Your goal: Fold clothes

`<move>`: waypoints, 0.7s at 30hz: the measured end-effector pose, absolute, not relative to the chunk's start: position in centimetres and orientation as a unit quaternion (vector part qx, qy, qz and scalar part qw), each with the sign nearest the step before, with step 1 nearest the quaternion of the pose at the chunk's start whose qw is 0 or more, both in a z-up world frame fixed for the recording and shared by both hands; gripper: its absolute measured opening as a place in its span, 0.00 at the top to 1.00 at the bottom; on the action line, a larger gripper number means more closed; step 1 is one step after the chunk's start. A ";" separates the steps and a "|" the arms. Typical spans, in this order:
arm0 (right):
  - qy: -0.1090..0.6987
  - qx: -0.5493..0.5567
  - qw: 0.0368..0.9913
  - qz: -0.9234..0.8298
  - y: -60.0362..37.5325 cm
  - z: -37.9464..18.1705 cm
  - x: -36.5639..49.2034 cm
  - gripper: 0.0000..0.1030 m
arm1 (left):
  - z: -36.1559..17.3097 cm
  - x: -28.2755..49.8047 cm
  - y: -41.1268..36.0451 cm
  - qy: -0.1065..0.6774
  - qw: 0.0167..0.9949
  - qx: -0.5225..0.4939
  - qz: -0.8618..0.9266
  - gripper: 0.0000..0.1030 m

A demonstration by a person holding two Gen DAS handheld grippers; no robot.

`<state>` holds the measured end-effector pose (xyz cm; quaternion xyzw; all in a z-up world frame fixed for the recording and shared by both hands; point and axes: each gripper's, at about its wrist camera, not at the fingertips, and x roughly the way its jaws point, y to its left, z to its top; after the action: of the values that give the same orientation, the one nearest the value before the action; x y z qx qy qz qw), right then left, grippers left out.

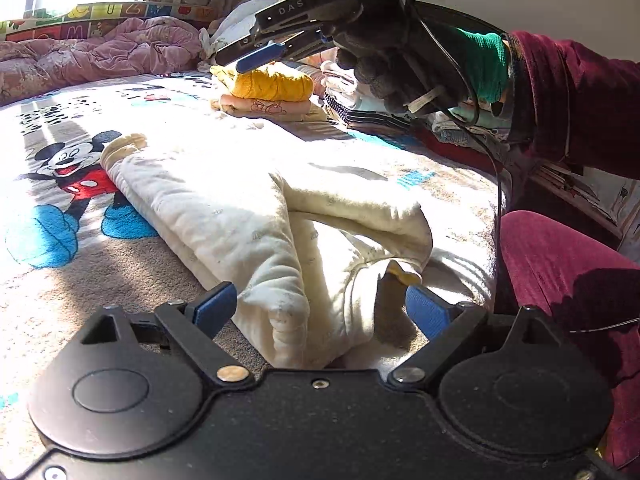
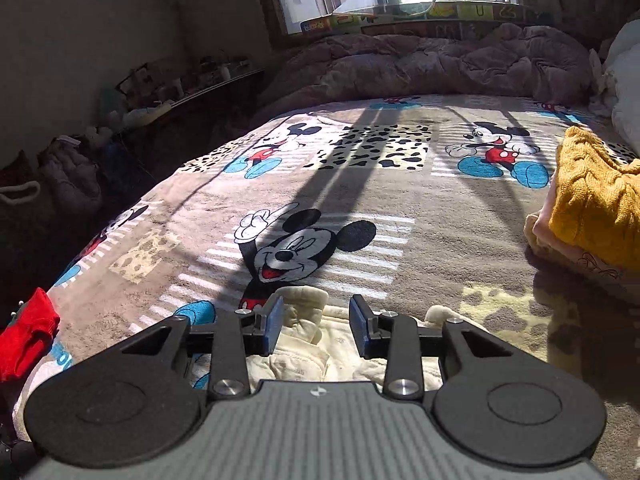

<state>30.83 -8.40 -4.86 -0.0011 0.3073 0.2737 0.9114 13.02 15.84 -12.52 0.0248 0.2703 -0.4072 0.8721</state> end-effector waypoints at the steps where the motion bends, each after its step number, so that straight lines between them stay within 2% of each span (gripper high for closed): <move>1: 0.295 -0.005 0.915 0.275 -9.1 -4.5 29.4 0.59 | -12.3 12.8 16.0 0.262 0.877 0.022 -0.402 0.10; 3: 0.269 -0.013 0.922 0.276 -10.5 -3.7 26.6 0.58 | -11.9 12.1 16.1 0.248 0.886 0.030 -0.391 0.10; 9: 0.194 -0.060 0.937 0.282 -13.9 -2.3 17.9 0.50 | -11.5 8.7 13.9 0.209 0.903 0.153 -0.342 0.10; 11: 0.177 -0.105 0.936 0.284 -13.8 -3.2 15.0 0.44 | -11.6 7.7 13.1 0.197 0.904 0.200 -0.323 0.10; 19: 0.155 -0.306 0.894 0.289 -12.6 -9.9 7.7 0.34 | -16.7 6.5 9.7 0.185 0.834 0.462 -0.240 0.11; 21: 0.158 -0.346 0.881 0.282 -12.6 -11.6 7.1 0.30 | -17.2 6.8 9.8 0.174 0.826 0.482 -0.234 0.11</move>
<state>7.07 -12.56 -11.57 -0.3463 0.1576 0.2822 0.8807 6.82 9.80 -17.17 0.4815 0.1742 -0.2342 0.8264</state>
